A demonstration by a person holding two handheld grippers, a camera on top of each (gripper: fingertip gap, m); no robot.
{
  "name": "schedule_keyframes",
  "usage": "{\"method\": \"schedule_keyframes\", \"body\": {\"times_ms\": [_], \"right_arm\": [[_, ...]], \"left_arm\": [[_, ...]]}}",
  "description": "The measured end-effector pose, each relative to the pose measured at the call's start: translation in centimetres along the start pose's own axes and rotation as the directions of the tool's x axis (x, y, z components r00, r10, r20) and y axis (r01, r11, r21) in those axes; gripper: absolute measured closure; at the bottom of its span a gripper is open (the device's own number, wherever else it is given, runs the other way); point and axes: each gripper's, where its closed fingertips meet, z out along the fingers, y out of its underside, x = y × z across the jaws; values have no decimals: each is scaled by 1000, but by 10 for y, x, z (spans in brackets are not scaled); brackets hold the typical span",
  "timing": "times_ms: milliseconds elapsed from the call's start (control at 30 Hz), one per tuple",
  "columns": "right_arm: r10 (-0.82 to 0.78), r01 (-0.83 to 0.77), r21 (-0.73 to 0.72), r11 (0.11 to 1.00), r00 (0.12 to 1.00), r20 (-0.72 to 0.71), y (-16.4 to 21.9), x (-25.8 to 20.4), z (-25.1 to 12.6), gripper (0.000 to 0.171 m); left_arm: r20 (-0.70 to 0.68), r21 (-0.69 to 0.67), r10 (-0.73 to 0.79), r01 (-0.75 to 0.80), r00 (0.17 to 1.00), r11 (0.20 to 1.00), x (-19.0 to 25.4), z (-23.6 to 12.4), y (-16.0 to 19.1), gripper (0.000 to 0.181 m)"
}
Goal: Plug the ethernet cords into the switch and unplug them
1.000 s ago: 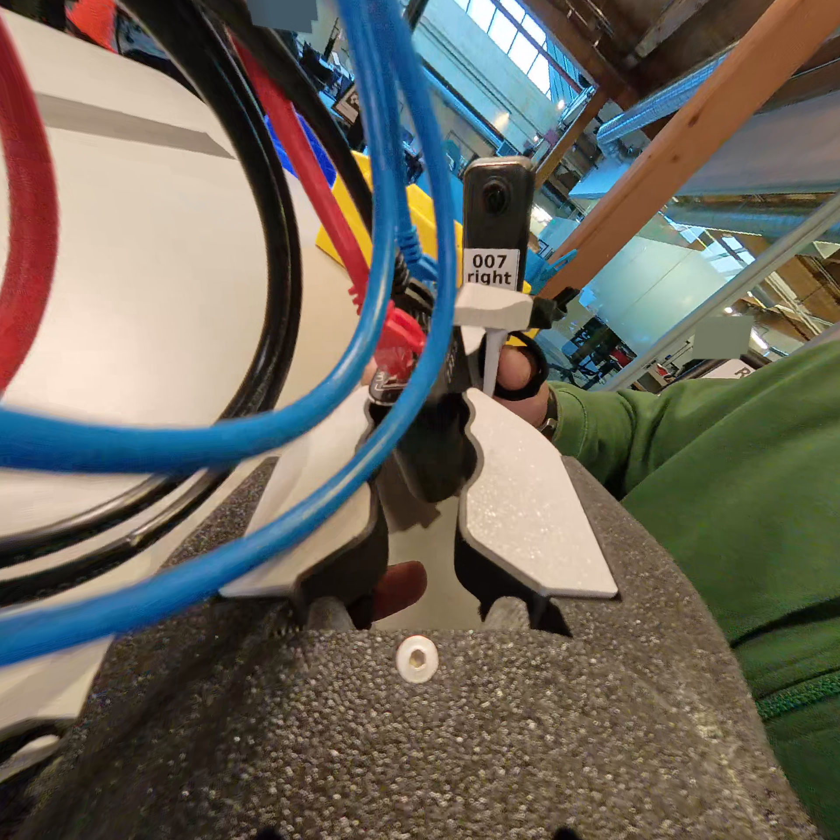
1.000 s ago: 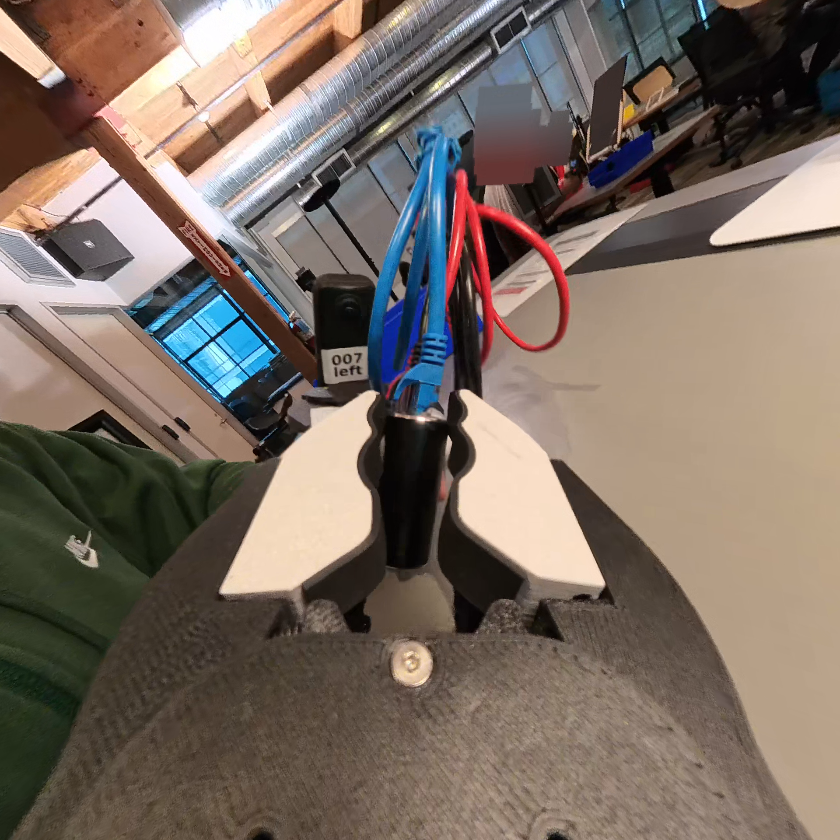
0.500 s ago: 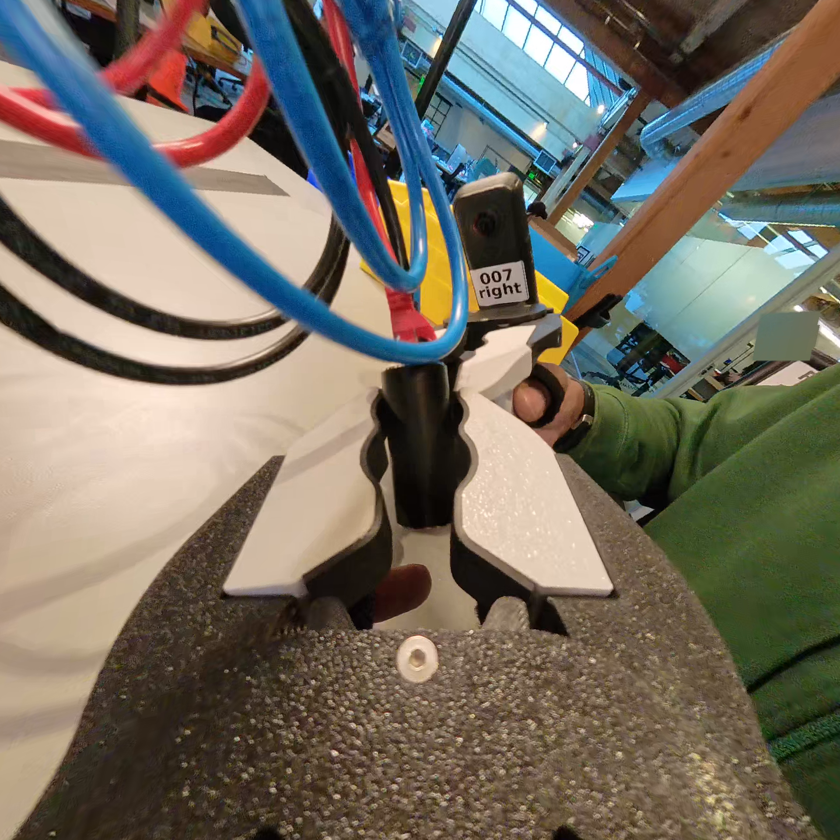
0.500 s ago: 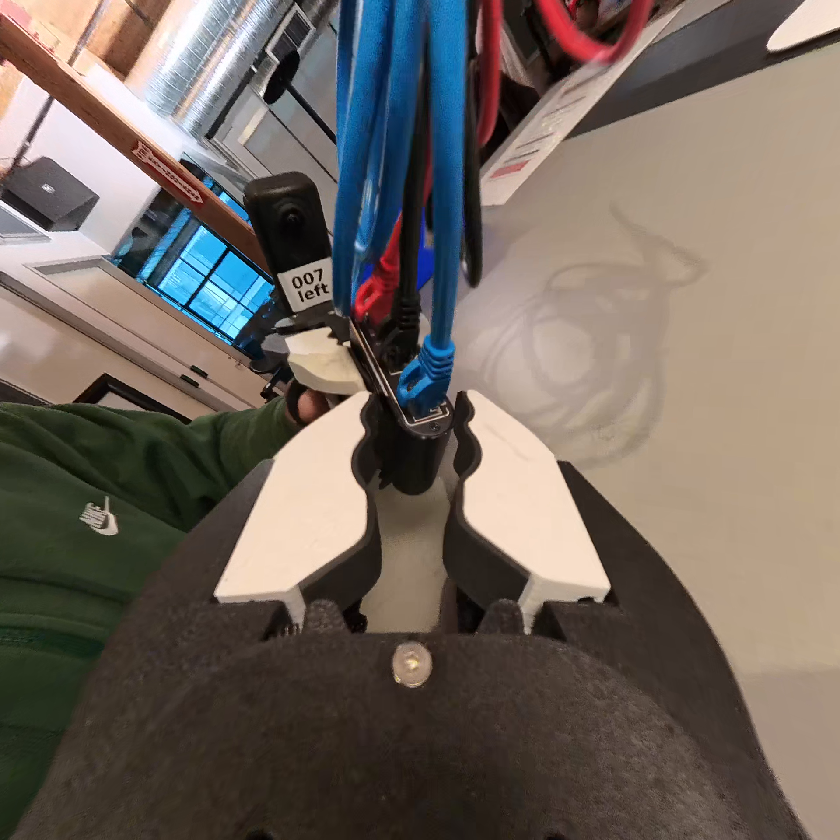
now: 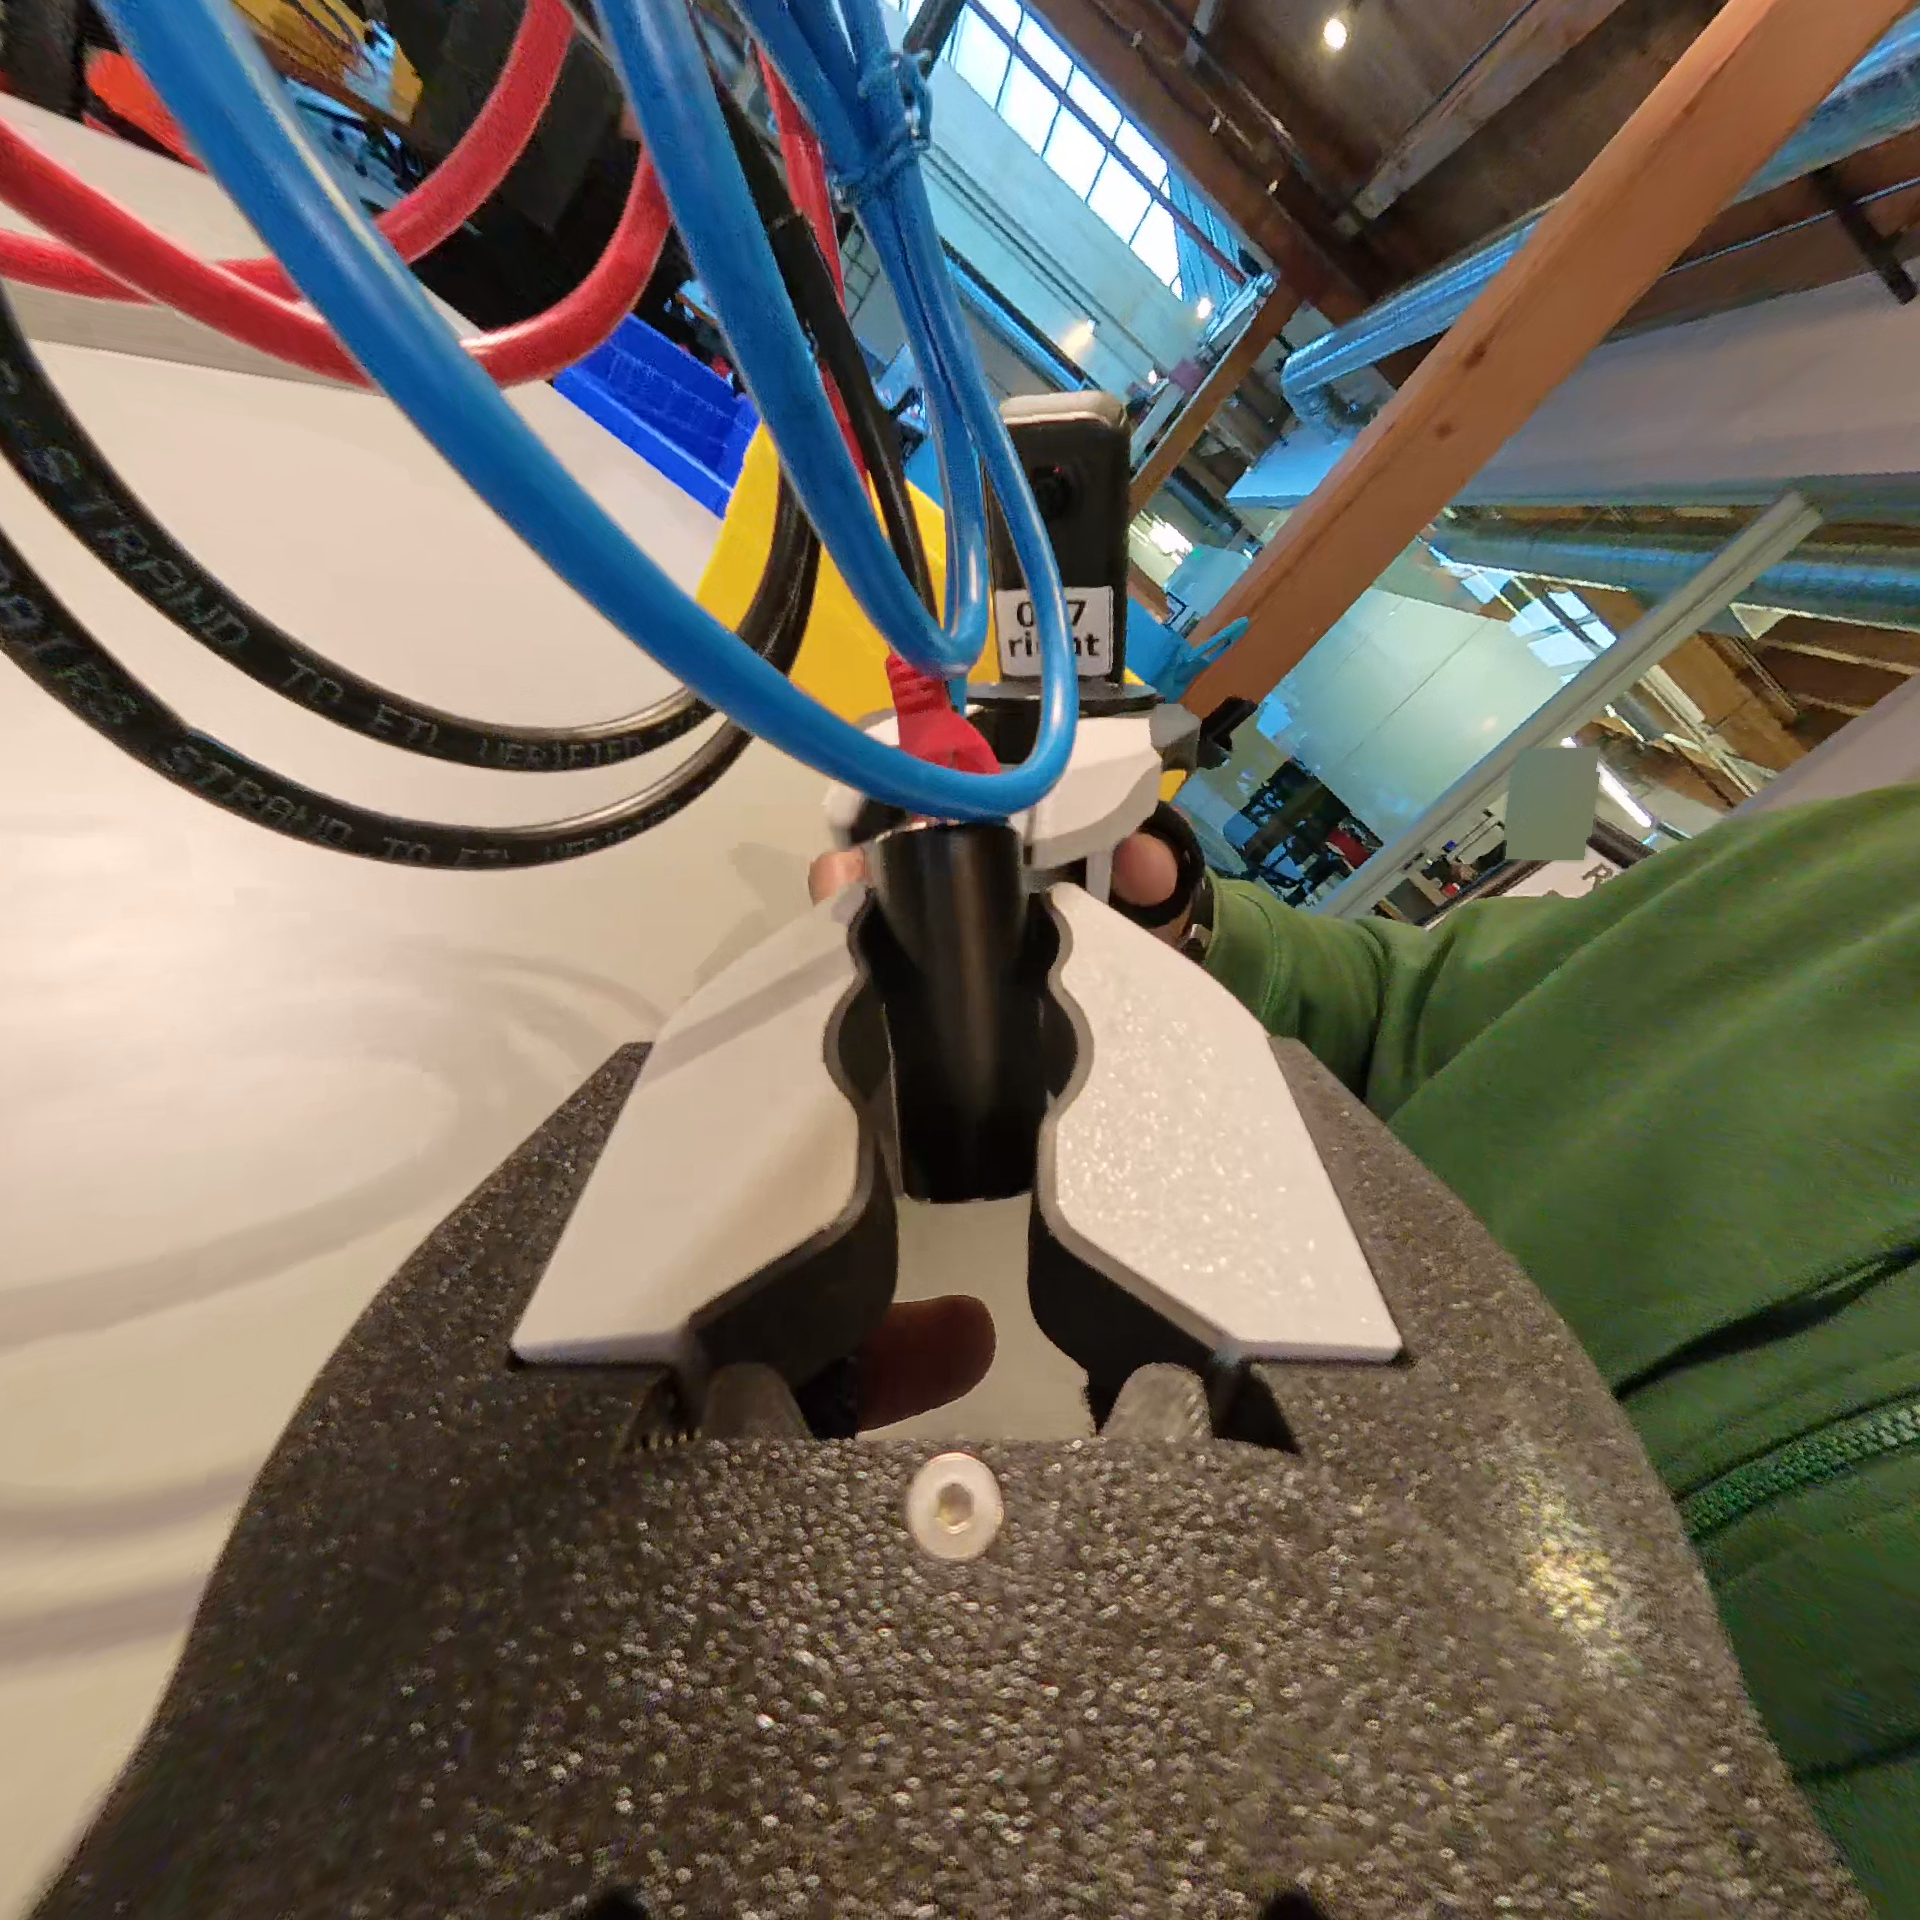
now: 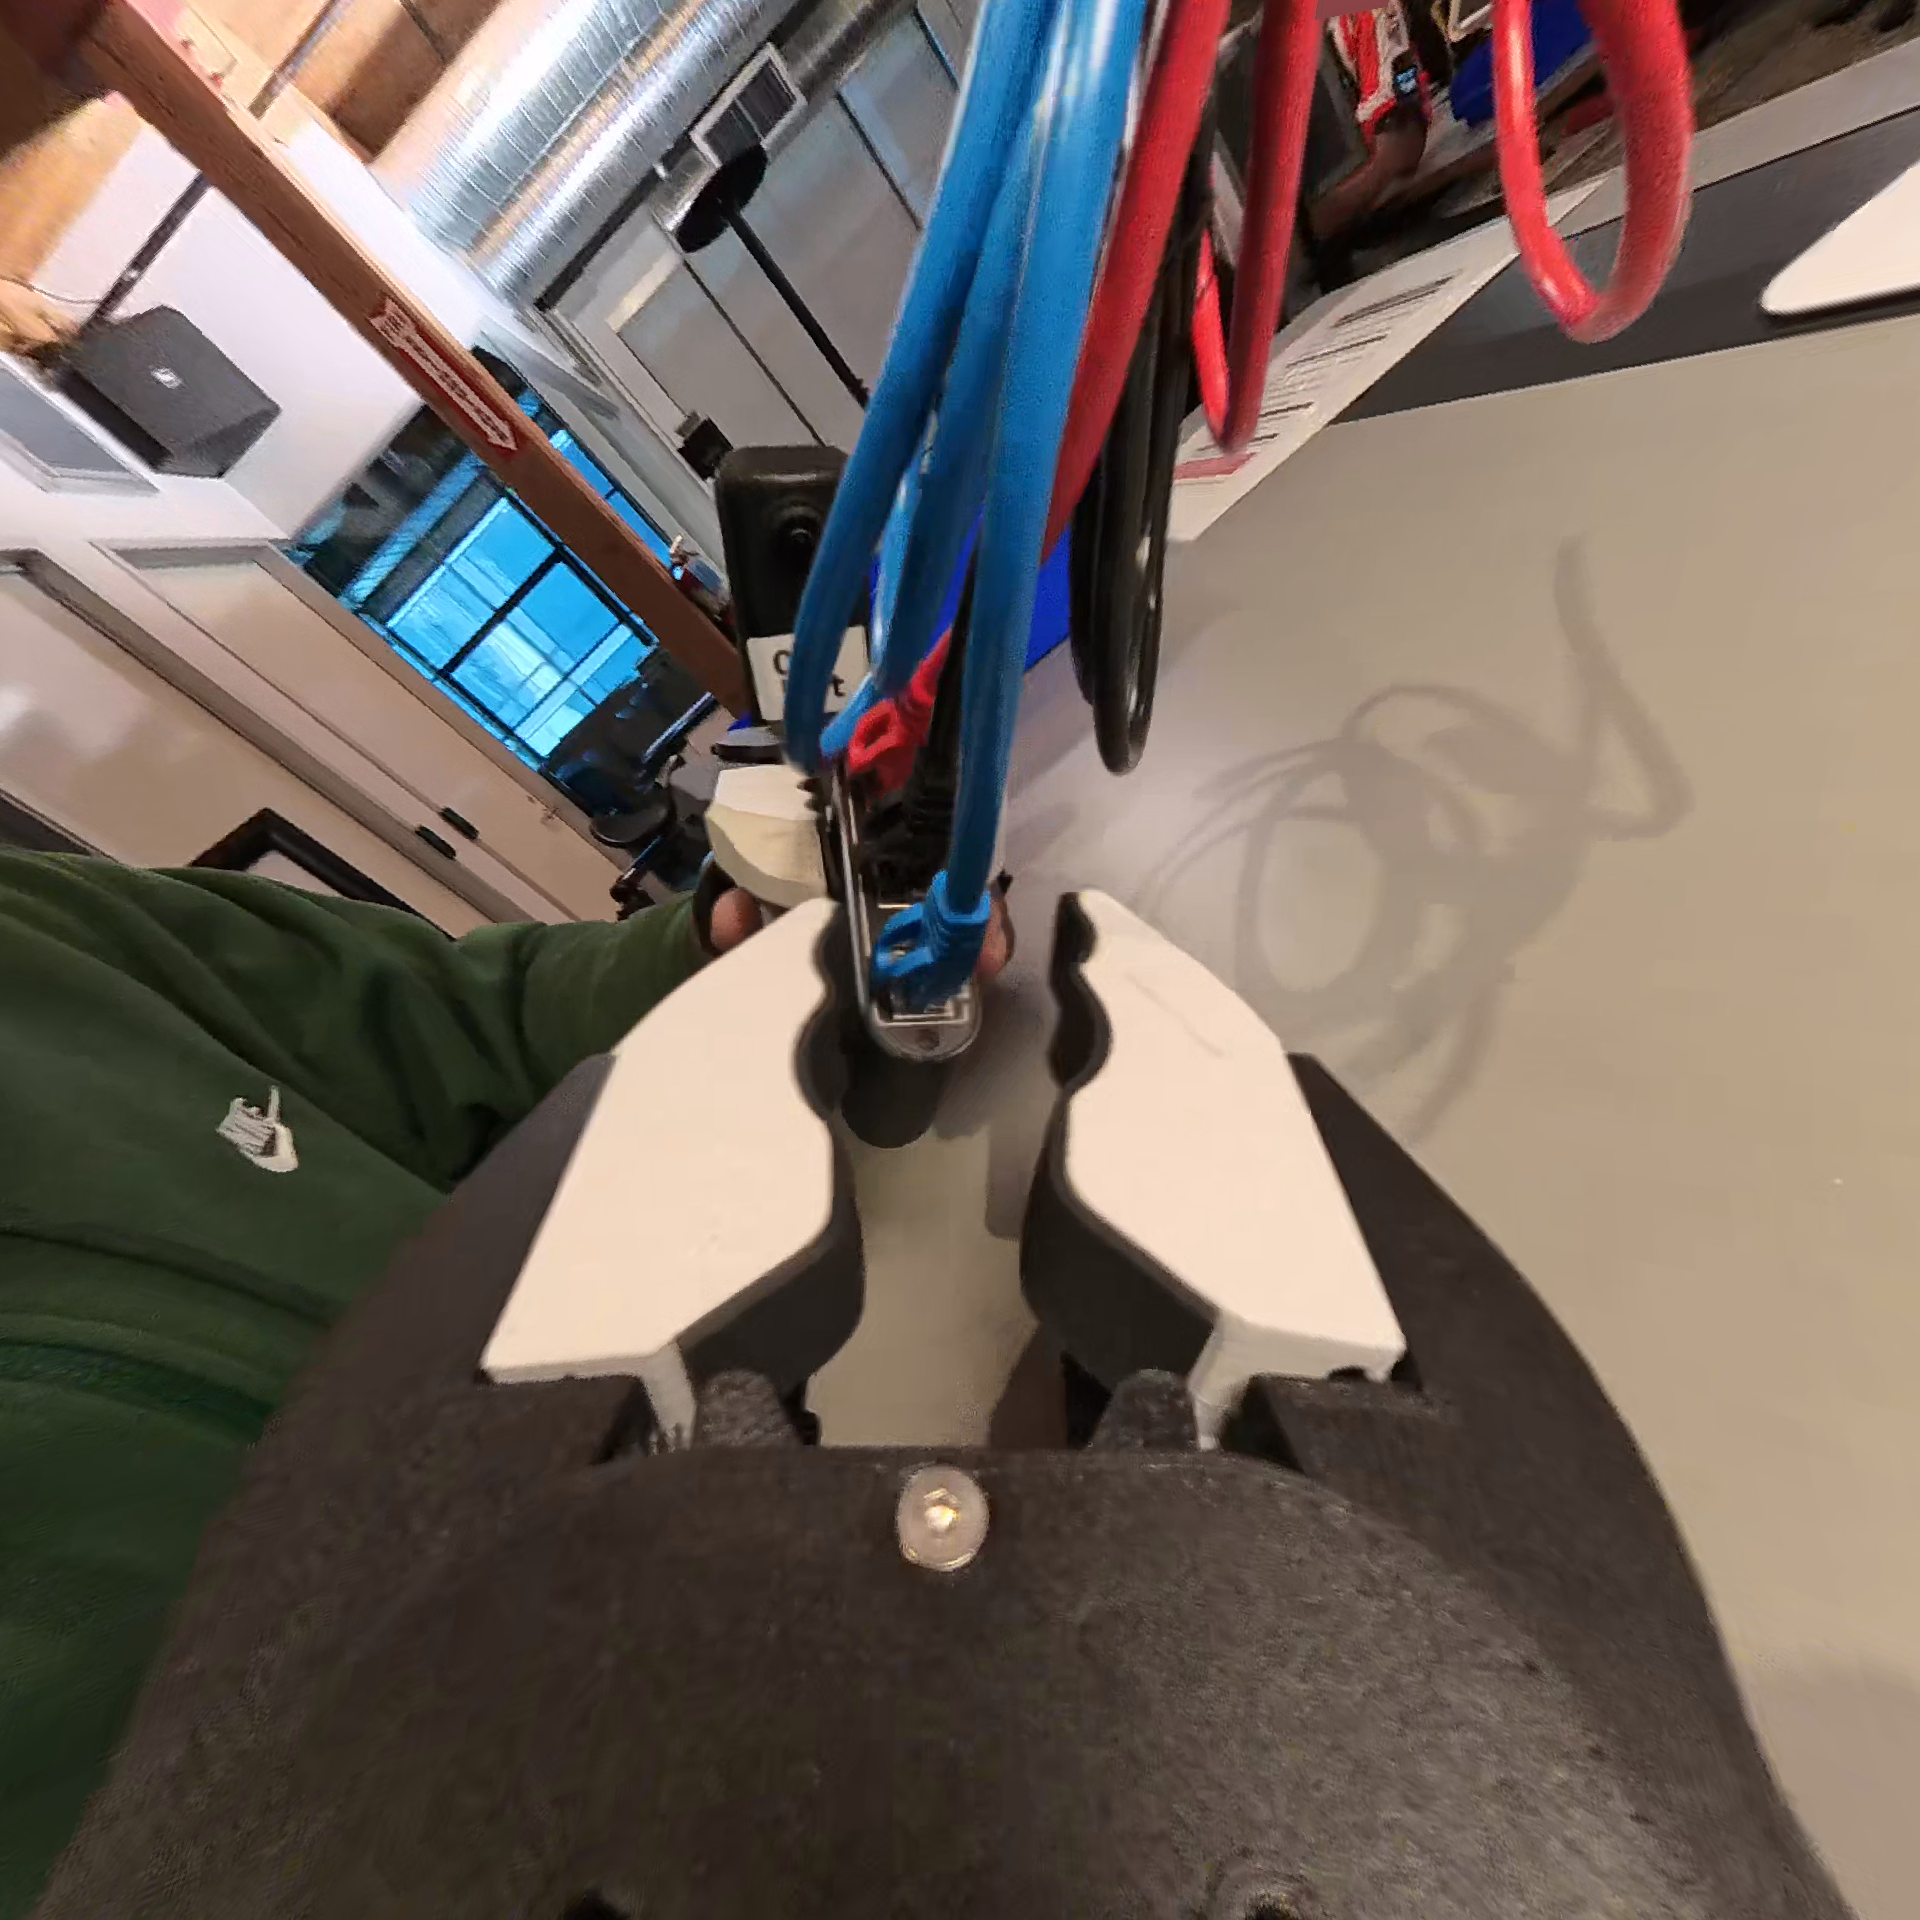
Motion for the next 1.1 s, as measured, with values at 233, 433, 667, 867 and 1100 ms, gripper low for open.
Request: {"method": "schedule_keyframes", "body": {"times_ms": [233, 433, 667, 867, 1100], "right_arm": [[0, -7, 88, 996, 997, 72, -7, -14, 0, 154], [32, -52, 219, 974, 995, 91, -22, -13, -8, 155], [5, -44, 279, 959, 990, 141, -28, -25, -10, 156], [14, -38, 284, 958, 996, 86, -30, -16, -13, 156], [-7, 7, 208, 978, 1000, -2, -23, -3, -10, 154]], "left_arm": [[-41, -13, 4, -5, 999, 1000, 8, 3, 2, 149], [-64, -150, -11, 2, 998, 989, 18, 20, 29, 129], [-115, -126, -104, 89, 988, 988, 32, 27, 34, 147], [-97, -34, -80, 77, 992, 996, 27, 21, 21, 154], [-17, -12, -17, 17, 1000, 1000, 14, 13, 13, 154]]}}
